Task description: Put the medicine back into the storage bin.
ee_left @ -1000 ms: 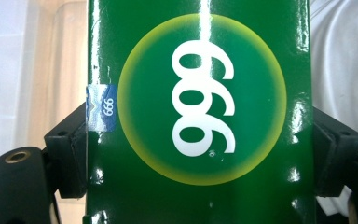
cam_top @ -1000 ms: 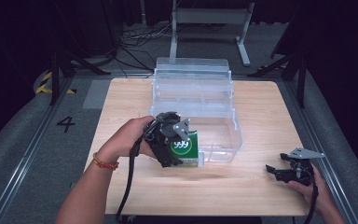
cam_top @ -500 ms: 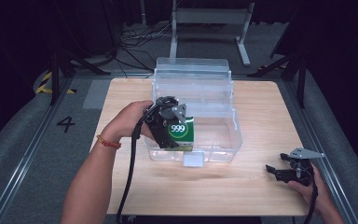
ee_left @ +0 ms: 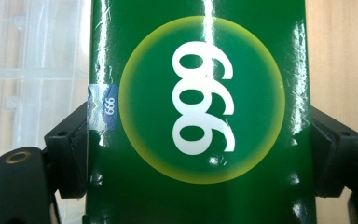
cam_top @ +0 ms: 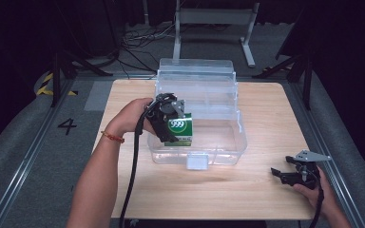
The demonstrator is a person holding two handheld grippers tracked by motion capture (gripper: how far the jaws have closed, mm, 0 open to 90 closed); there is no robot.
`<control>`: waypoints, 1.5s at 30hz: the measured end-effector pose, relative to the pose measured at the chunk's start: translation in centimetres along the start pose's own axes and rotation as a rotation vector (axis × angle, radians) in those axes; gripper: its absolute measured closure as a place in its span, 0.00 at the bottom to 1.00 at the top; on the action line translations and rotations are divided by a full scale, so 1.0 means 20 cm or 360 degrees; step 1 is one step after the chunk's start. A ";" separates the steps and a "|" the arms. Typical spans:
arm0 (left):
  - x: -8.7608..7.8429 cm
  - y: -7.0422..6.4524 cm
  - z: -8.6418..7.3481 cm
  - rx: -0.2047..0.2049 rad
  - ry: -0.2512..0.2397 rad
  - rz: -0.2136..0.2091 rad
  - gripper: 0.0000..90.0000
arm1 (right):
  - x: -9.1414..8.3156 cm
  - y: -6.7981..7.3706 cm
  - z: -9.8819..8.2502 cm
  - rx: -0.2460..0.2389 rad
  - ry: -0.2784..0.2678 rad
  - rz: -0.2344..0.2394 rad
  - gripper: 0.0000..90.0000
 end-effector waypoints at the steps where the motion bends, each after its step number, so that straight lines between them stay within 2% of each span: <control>1: 0.02 0.00 -0.01 0.0001 0.0003 -0.0020 0.18 | 0.00 0.00 0.00 -0.0001 0.0000 0.0000 0.17; 2: 0.03 0.01 -0.01 0.0014 0.0013 -0.0012 0.18 | 0.00 0.00 0.00 -0.0001 0.0000 0.0000 0.17; 3: 0.05 0.02 -0.02 0.0002 0.0015 -0.0013 0.18 | 0.00 0.00 0.00 -0.0001 0.0000 0.0000 0.17; 4: 0.05 0.02 -0.02 -0.0011 -0.0019 -0.0023 0.18 | 0.00 0.00 0.00 0.0000 0.0000 0.0000 0.17; 6: 0.05 0.03 -0.02 -0.0003 -0.0036 -0.0010 0.18 | 0.00 0.00 0.00 0.0000 0.0000 0.0000 0.17; 8: 0.06 0.05 -0.04 -0.0006 -0.0008 0.0010 0.18 | 0.00 0.00 0.00 0.0001 0.0000 -0.0001 0.17; 10: 0.07 0.04 -0.05 0.0008 0.0011 -0.0014 0.18 | 0.00 0.00 0.00 0.0000 -0.0001 -0.0002 0.17; 12: 0.08 0.05 -0.07 0.0029 0.0033 -0.0001 0.18 | 0.00 0.00 0.00 0.0001 -0.0001 -0.0002 0.17; 14: 0.10 0.04 -0.08 0.0002 0.0054 -0.0027 0.18 | 0.00 0.00 0.00 0.0000 -0.0001 -0.0002 0.17; 16: 0.11 0.05 -0.09 0.0002 0.0051 -0.0031 0.18 | 0.00 0.00 0.00 0.0000 -0.0001 -0.0002 0.17; 19: 0.14 0.04 -0.12 0.0011 0.0092 -0.0029 0.18 | 0.00 0.00 0.00 -0.0001 -0.0001 -0.0002 0.17; 22: 0.16 0.04 -0.14 -0.0004 0.0095 -0.0038 0.18 | 0.00 0.00 0.00 -0.0003 0.0000 -0.0003 0.17; 23: 0.17 0.04 -0.15 -0.0029 0.0103 -0.0043 0.18 | 0.00 0.00 0.00 -0.0002 0.0000 -0.0002 0.17; 27: 0.19 0.04 -0.17 -0.0047 0.0151 -0.0050 0.17 | 0.00 0.00 0.00 -0.0003 0.0000 -0.0003 0.17; 29: 0.21 0.03 -0.19 -0.0101 0.0144 -0.0090 0.17 | 0.00 0.00 0.00 -0.0003 0.0000 -0.0003 0.17; 30: 0.21 0.04 -0.19 -0.0122 0.0126 -0.0087 0.17 | 0.00 0.00 0.00 -0.0003 0.0000 -0.0004 0.17; 33: 0.23 0.04 -0.21 -0.0138 0.0162 -0.0090 0.17 | 0.00 0.00 0.00 -0.0004 -0.0001 -0.0003 0.17; 34: 0.24 0.03 -0.22 -0.0132 0.0181 -0.0073 0.17 | 0.00 0.00 0.00 -0.0002 0.0000 -0.0002 0.17; 35: 0.24 0.03 -0.23 -0.0151 0.0197 -0.0075 0.17 | 0.00 0.00 0.00 -0.0004 0.0000 -0.0003 0.17; 37: 0.25 0.03 -0.24 -0.0146 0.0197 -0.0086 0.17 | 0.00 0.00 0.00 -0.0004 0.0000 -0.0003 0.17; 41: 0.27 0.02 -0.26 -0.0221 0.0189 -0.0126 0.17 | 0.00 0.00 0.00 -0.0003 -0.0001 -0.0004 0.17; 45: 0.28 0.02 -0.26 -0.0249 0.0187 -0.0131 0.17 | 0.00 0.00 0.00 -0.0001 -0.0001 -0.0004 0.17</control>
Point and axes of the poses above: each handheld gripper's, and its own axes: x roughly forward along the jaws, z roughly out of its top, y roughly to its left, the point moved 10 cm from there along x, roughly forward along the jaws, and after that the axes turned 1 degree about -z, right-handed, at the moved point
